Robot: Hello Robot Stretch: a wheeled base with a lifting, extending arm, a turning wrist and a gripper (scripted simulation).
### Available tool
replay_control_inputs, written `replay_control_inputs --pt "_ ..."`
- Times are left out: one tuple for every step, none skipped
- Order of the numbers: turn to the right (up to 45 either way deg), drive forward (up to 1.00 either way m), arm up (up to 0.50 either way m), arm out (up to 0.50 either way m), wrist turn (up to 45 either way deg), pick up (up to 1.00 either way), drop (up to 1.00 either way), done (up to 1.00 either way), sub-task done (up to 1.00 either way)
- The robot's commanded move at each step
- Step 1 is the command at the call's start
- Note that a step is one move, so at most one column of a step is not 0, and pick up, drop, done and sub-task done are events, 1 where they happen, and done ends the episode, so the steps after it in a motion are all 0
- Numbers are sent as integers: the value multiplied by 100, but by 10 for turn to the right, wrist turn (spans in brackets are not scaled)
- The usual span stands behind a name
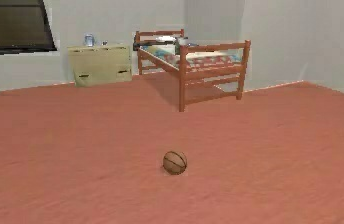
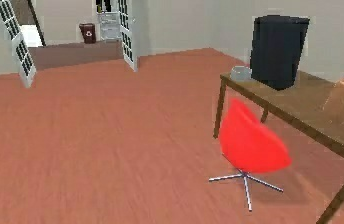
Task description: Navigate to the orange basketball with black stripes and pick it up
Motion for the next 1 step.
replay_control_inputs --pt "0 65 0 0 0 0 0 0 0"
